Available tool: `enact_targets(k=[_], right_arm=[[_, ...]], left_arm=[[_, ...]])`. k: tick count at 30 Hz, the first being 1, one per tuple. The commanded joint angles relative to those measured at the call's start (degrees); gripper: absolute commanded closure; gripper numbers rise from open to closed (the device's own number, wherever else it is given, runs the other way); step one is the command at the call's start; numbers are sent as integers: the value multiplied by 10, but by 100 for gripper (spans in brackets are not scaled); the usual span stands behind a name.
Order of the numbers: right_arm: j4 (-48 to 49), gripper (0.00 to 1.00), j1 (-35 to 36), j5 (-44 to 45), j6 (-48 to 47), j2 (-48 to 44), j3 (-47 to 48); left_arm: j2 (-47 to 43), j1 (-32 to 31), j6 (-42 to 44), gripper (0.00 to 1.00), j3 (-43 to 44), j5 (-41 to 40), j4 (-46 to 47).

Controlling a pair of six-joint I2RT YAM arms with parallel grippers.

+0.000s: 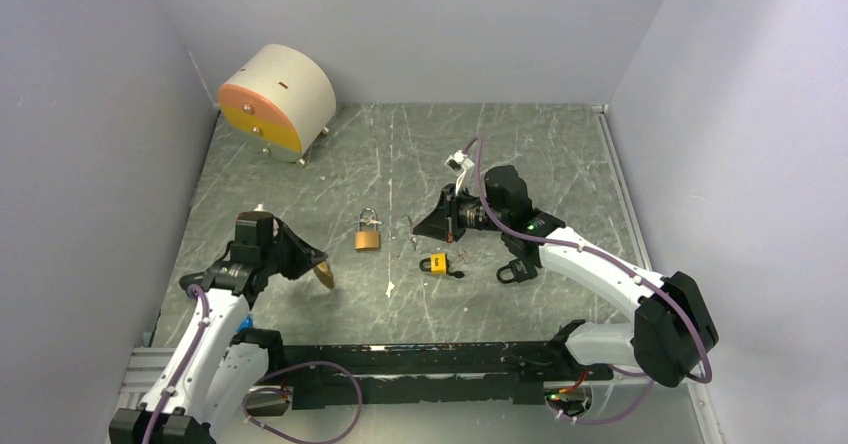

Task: Unlock with the key
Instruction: Adjust the lock at the center of the board.

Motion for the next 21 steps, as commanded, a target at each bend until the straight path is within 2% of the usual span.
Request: enact_targets(k=[1, 8, 17, 21], right_arm=[[32, 100, -2, -8, 1, -3, 4], [32, 100, -2, -7, 1, -3, 1], [34, 100, -1, -10, 2, 2, -1], [39, 100, -1, -11, 5, 4, -2]], left_arm=[[13, -1, 39, 97, 41, 66, 94], [-3, -1, 40, 97, 15, 66, 86], [-47, -1, 23, 97, -45, 18, 31], [-62, -1, 23, 84, -41, 3, 3]])
